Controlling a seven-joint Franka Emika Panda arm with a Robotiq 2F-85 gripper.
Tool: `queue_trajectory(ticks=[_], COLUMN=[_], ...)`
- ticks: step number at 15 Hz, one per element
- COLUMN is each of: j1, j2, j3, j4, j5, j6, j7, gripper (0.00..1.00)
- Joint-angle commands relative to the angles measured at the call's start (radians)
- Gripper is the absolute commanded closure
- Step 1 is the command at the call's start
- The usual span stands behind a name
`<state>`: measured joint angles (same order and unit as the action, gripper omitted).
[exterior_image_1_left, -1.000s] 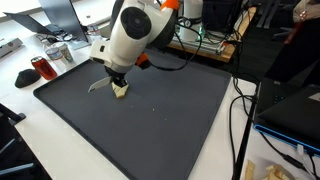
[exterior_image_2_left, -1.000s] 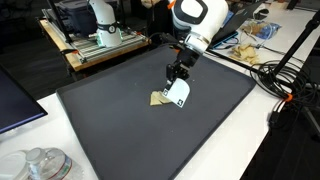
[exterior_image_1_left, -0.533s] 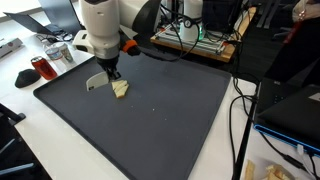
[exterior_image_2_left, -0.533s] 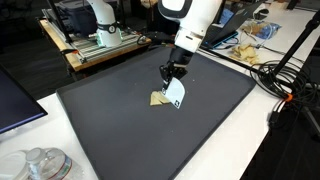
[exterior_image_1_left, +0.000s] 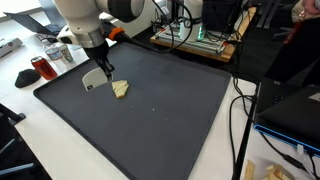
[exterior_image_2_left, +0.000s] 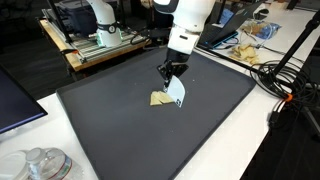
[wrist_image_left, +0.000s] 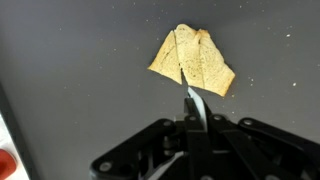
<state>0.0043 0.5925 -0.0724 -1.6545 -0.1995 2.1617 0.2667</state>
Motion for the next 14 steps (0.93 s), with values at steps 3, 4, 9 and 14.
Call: queue_trajectory(ticks=[3, 4, 9, 14], j1=[-0.079, -0.091, -0.174, -0.253], j2=[0.078, 0.089, 0.128, 0.139], j3=[0.03, 0.032, 0.058, 0.077], j4=[0.14, 0.153, 0.188, 0.185], j5=[0.158, 0.175, 0.29, 0.388], j6=[-0.113, -0.122, -0.127, -0.119], j7=[-0.182, -0.206, -0.338, -0.433], gripper=[0.99, 0.99, 0.99, 0.99])
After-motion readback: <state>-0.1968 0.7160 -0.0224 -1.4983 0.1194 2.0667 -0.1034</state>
